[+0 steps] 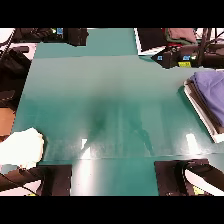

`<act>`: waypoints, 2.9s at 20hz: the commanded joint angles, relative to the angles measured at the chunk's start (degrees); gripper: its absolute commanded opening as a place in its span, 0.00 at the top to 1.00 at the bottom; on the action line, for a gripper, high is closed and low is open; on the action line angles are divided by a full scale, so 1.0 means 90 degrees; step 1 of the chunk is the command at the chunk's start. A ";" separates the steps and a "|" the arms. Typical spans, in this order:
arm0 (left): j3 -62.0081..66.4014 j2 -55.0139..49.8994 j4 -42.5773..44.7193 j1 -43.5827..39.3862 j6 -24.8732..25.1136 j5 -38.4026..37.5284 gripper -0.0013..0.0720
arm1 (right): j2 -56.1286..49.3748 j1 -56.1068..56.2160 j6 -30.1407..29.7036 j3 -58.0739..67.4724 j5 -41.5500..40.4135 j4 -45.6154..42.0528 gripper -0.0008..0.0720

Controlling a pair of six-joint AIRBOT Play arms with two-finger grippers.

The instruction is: Fold the shirts.

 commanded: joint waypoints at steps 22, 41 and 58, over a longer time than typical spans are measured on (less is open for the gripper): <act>-0.1940 0.2220 0.2093 0.2273 -0.0204 -0.2786 0.95 | 0.0002 0.0012 0.0000 0.0007 0.0342 0.0000 0.96; -0.7961 0.3592 0.3021 0.4129 -0.0556 -0.1744 0.95 | 0.0002 0.0012 0.0000 0.0010 0.0243 0.0005 0.96; -0.0168 0.1622 0.2922 -0.1197 -0.0942 -0.1190 0.96 | 0.0002 -0.1066 0.0362 0.3262 -0.0002 0.0000 0.97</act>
